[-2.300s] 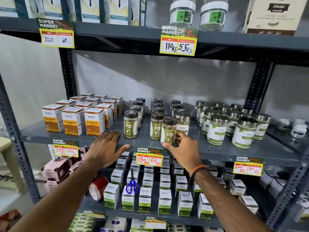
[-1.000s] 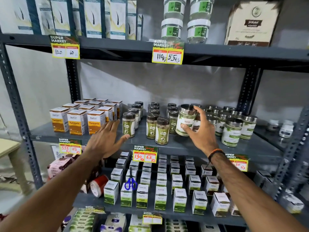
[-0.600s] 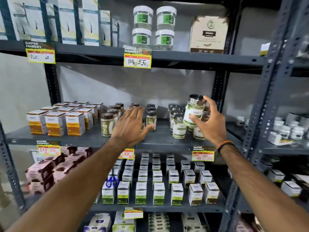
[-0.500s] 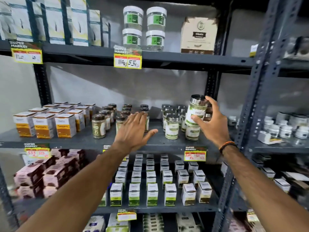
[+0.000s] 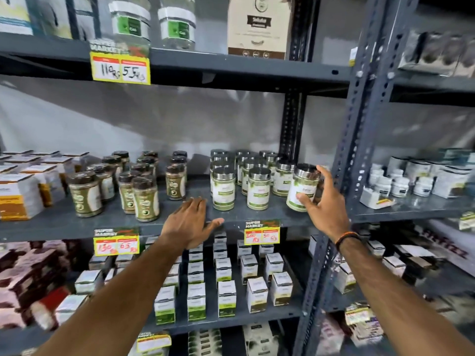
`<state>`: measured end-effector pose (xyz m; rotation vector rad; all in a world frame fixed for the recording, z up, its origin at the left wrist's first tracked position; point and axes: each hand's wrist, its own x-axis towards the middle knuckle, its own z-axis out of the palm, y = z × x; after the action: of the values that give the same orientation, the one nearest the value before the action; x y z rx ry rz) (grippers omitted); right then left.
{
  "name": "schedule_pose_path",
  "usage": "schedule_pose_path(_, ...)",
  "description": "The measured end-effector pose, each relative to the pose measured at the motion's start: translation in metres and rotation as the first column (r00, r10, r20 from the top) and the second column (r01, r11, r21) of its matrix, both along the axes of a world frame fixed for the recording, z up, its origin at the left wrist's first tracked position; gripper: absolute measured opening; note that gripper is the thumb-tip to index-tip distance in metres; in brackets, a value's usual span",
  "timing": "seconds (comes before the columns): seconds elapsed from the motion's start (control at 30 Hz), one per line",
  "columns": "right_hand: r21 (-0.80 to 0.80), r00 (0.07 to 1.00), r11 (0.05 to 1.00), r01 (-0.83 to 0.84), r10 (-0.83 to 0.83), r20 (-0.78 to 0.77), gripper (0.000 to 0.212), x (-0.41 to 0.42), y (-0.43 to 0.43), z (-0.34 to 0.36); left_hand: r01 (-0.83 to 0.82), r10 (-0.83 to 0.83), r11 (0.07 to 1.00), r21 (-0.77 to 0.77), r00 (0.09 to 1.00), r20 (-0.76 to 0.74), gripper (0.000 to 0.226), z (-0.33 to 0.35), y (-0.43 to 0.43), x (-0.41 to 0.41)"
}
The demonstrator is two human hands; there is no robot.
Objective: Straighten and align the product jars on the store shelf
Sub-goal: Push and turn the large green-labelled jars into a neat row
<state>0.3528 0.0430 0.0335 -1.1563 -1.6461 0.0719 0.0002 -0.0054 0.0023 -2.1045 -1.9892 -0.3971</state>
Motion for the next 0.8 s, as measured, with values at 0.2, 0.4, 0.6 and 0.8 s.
schedule_pose_path(0.2, -0.075, 0.999, 0.997, -0.036, 0.037, 0.023, 0.088, 0.002, 0.022, -0.015, 0.005, -0.006, 1.000, -0.026, 0.999, -0.048, 0.099, -0.012, 0.016, -0.006)
schedule_pose_path(0.4, -0.126, 0.999, 0.991, -0.035, 0.039, 0.024, 0.089, -0.001, 0.030, -0.024, -0.012, 0.015, 0.999, 0.044, 0.997, -0.070, 0.097, -0.015, 0.014, -0.005)
schedule_pose_path(0.6, -0.206, 1.000, 0.979, -0.012, 0.009, -0.014, 0.109, -0.002, 0.029, -0.022, -0.010, 0.013, 0.998, 0.063, 0.998, -0.056, 0.099, -0.016, 0.012, -0.005)
schedule_pose_path(0.8, -0.311, 0.993, 0.943, 0.117, -0.099, 0.071, 0.083, -0.010, 0.035, -0.028, -0.005, 0.009, 0.998, 0.069, 0.999, -0.051, 0.098, -0.015, 0.011, -0.005)
